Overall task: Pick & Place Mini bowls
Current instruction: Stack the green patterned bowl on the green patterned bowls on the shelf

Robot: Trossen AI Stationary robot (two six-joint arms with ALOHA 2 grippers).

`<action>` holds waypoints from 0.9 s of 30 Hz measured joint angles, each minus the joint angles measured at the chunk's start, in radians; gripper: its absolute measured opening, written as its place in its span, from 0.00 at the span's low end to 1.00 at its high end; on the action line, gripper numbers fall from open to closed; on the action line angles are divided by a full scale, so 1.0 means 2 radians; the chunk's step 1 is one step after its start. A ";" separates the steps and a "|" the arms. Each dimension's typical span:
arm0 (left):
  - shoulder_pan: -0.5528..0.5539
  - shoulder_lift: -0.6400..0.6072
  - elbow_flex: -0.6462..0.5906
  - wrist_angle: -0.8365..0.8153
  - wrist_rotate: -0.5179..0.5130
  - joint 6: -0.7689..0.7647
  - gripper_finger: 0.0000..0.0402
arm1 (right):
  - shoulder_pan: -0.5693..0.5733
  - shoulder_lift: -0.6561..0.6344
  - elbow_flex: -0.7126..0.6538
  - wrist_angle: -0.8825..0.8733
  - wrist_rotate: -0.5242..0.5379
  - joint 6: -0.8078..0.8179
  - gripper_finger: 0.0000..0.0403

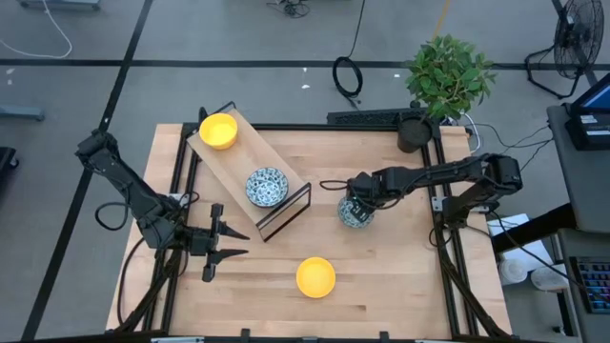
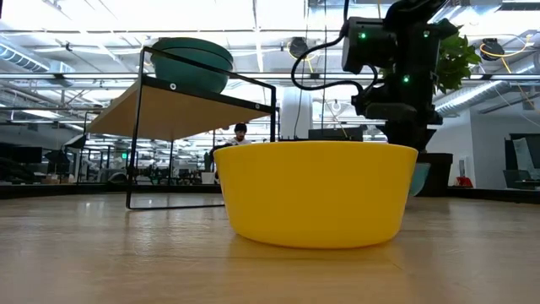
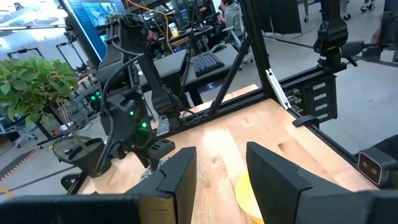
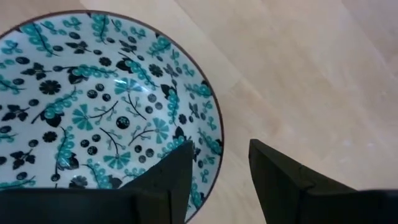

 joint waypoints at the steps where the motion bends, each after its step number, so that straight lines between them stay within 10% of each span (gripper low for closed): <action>1: 0.000 0.000 0.000 0.000 0.000 0.000 0.36 | 0.001 0.000 0.000 0.000 0.000 0.001 0.36; 27: 0.000 0.000 0.000 0.000 0.000 0.001 0.36 | 0.005 0.000 -0.041 0.054 -0.025 -0.015 0.36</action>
